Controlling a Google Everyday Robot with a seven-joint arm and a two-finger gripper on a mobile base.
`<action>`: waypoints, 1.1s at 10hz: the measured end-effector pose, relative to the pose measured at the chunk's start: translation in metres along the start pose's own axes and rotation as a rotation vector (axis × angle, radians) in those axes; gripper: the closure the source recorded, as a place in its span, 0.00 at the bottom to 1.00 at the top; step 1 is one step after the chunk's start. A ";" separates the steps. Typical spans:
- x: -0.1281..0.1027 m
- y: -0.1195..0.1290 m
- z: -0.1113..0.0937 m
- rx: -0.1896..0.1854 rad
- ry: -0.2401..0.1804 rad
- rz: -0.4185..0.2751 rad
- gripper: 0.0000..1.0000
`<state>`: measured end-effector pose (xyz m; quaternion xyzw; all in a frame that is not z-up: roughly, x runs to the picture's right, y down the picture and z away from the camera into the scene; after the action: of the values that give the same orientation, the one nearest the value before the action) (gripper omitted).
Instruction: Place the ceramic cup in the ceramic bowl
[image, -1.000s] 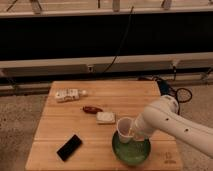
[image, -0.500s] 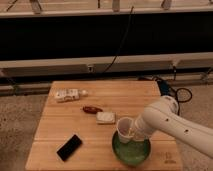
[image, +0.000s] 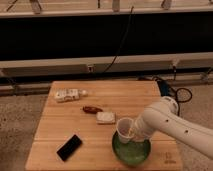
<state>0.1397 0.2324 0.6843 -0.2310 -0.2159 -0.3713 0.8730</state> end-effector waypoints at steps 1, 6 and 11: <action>0.000 0.000 0.000 0.001 0.000 0.000 0.79; 0.000 0.001 0.001 0.005 0.000 0.002 0.68; 0.000 0.002 0.000 0.011 0.001 0.003 0.55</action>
<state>0.1411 0.2341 0.6838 -0.2264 -0.2168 -0.3690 0.8750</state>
